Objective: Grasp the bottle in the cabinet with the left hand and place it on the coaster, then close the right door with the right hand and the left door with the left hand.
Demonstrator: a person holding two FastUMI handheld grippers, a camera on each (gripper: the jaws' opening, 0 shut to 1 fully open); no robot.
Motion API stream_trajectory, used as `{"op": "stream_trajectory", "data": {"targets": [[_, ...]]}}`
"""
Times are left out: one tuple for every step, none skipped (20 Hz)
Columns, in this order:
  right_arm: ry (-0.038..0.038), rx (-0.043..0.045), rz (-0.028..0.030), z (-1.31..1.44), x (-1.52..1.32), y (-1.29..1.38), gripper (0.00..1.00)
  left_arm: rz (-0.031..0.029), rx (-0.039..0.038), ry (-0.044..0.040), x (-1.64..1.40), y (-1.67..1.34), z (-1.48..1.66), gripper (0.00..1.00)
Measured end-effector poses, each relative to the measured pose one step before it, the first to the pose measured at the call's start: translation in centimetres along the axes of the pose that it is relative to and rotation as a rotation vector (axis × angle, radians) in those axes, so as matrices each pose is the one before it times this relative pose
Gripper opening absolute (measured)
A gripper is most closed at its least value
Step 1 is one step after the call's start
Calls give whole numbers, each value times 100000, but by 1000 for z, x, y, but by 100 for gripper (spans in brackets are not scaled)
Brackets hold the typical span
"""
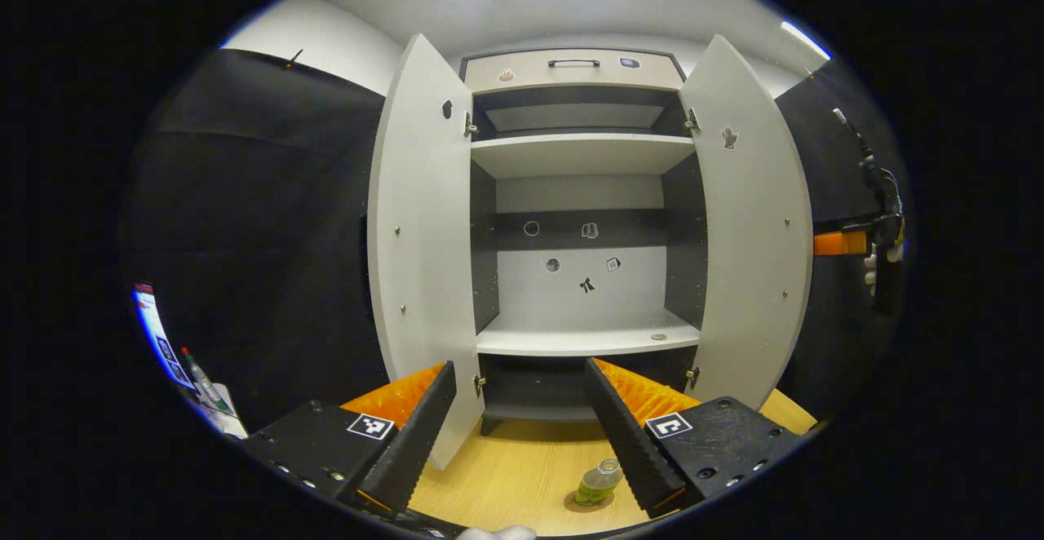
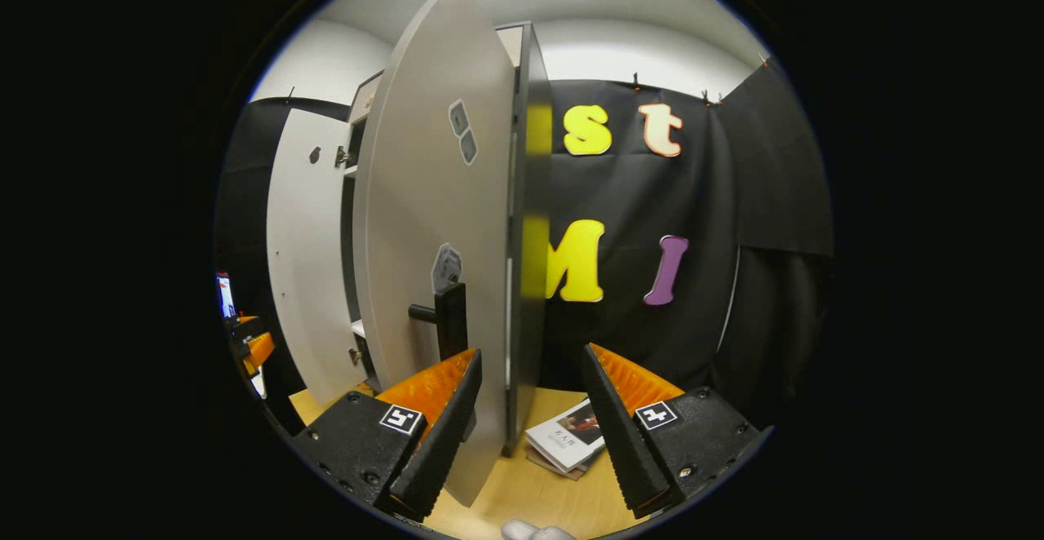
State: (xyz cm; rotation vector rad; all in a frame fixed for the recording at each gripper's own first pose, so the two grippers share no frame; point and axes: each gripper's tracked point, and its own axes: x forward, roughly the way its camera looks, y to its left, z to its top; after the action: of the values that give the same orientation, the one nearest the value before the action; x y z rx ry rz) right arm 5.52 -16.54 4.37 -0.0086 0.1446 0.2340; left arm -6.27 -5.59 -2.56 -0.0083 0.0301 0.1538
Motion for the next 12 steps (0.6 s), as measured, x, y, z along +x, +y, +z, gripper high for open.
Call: {"op": "stream_trajectory", "data": {"targets": [[76, -43, 1540, 148, 104, 751, 77, 1101, -375, -60, -288, -58, 44, 96], [104, -280, 1178, 70, 279, 820, 77, 1033, 29, 169, -330, 52, -39, 99], [58, -234, 899, 8, 279, 823, 77, 623, 86, 491, -207, 181, -161, 96], [120, -145, 742, 54, 333, 942, 78, 430, 73, 176, -271, 121, -41, 96], [312, 443, 545, -74, 289, 968, 78, 177, 19, 228, -173, 258, -48, 96], [353, 484, 288, 25, 357, 966, 78, 612, -58, 169, -105, 400, -77, 95], [-37, 20, 261, 20, 391, 1064, 78, 245, -260, 126, -93, 463, 14, 96], [255, -641, 1001, 73, 389, 1055, 78, -449, -240, -240, -39, 321, 112, 96], [-180, -14, 1334, 0, 810, 1221, 77, -130, -62, -846, 165, 495, 220, 96], [-603, -18, 565, 110, 605, 809, 78, -88, 97, -971, 94, 546, 226, 96], [-1062, -129, 427, 34, 728, 809, 78, -443, 17, -452, 99, 478, 23, 96], [-604, -442, -59, 109, 681, 744, 78, -561, -118, 273, 86, 476, -172, 96]]}}
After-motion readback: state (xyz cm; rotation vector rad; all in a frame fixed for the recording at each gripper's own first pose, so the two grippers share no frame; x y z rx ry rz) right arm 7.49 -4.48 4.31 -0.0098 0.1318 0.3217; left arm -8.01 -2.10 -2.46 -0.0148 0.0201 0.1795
